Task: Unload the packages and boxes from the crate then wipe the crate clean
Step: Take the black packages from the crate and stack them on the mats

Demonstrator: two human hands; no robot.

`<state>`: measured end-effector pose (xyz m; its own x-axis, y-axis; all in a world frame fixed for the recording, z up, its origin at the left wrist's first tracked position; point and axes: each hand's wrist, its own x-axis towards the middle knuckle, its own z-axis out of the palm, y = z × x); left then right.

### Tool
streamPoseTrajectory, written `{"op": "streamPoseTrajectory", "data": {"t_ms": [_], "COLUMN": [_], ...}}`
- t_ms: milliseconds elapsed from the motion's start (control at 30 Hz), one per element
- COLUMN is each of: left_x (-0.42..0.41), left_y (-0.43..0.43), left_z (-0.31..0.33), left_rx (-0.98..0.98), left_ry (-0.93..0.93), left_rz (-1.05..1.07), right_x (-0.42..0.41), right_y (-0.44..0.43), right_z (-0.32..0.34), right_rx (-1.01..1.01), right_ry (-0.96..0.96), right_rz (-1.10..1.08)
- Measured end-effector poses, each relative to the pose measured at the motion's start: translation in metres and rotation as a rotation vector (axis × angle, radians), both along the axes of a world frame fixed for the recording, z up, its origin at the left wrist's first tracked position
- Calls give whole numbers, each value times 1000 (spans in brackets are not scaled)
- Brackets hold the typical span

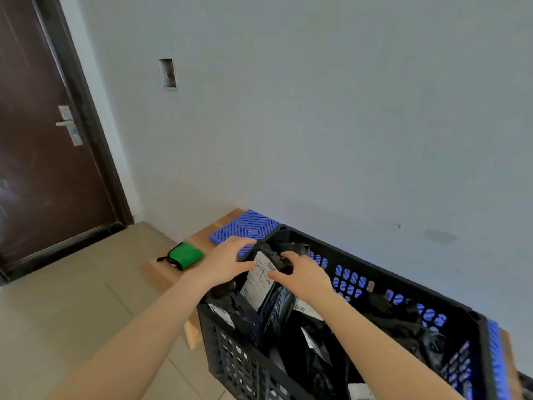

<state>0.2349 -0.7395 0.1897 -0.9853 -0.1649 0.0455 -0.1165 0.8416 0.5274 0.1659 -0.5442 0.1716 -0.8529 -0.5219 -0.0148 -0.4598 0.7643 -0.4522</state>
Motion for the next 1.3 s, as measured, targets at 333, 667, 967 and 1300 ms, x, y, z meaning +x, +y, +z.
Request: {"op": "streamPoseTrajectory", "data": {"t_ms": [333, 667, 967, 1300], "left_x": [-42, -51, -59, -86], "left_y": [-25, -48, -46, -45], "left_z": [-19, -19, -10, 36], "left_rx": [107, 444, 685, 937], "left_ry": [-93, -27, -93, 182], "left_rz": [-196, -313, -346, -173], "right_x": [11, 27, 34, 15], "right_y": [-18, -41, -42, -41], "right_z": [-2, 29, 65, 90], "right_rx": [-213, -580, -1083, -1527], "right_ry": [-81, -132, -277, -414], "right_rz": [-201, -500, -603, -386]}}
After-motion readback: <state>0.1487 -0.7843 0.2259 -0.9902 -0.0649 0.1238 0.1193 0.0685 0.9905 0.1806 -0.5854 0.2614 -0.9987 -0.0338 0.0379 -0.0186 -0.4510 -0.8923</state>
